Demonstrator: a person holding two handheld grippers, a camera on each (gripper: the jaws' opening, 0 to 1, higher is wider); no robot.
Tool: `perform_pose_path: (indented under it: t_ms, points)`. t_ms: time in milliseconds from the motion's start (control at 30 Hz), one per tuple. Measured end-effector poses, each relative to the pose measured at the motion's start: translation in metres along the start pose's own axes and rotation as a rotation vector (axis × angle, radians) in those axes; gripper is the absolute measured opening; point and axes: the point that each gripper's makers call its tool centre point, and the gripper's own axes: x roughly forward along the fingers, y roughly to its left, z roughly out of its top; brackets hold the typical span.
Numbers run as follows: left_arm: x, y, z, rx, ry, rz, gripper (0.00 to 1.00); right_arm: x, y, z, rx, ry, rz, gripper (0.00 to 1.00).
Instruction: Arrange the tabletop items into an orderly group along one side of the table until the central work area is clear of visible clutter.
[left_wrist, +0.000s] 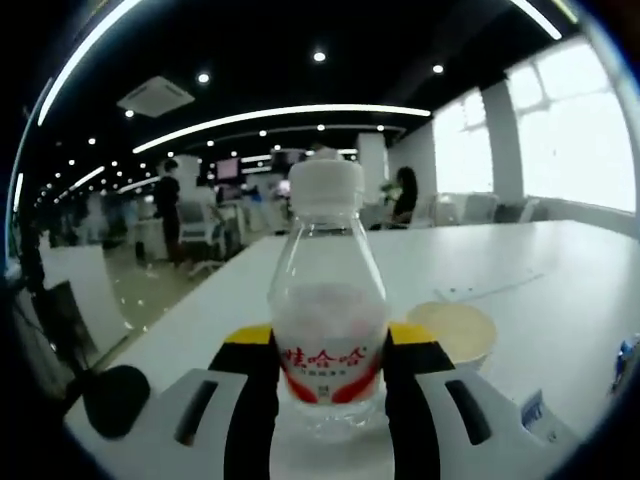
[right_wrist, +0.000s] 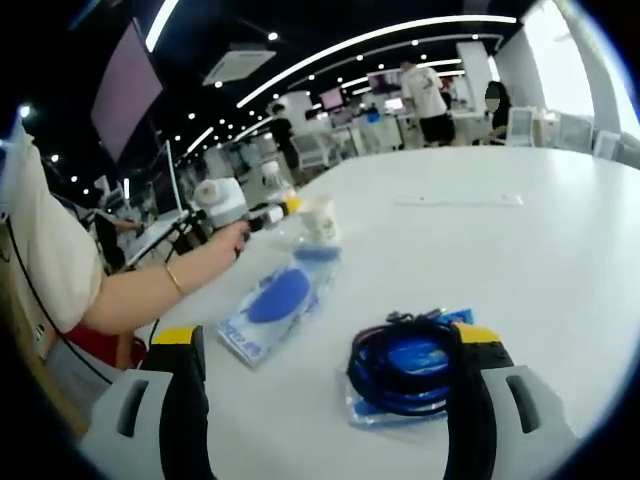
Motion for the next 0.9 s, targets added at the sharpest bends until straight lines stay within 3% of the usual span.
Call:
perform_pose_path:
  t_ms: [467,700,900]
  points:
    - [0.000,0.000,0.004,-0.008,-0.008,0.007,0.38,0.000,0.001,0.000,0.005,0.004,0.002,0.99]
    - [0.001,0.000,0.004,-0.002,0.031,-0.019,0.38,0.000,0.002,0.000,0.003,0.005,0.007,0.99]
    - [0.000,0.004,0.025,-0.067,-0.011,-0.040,0.45,0.001,0.008,0.000,-0.003,0.007,0.023,0.99]
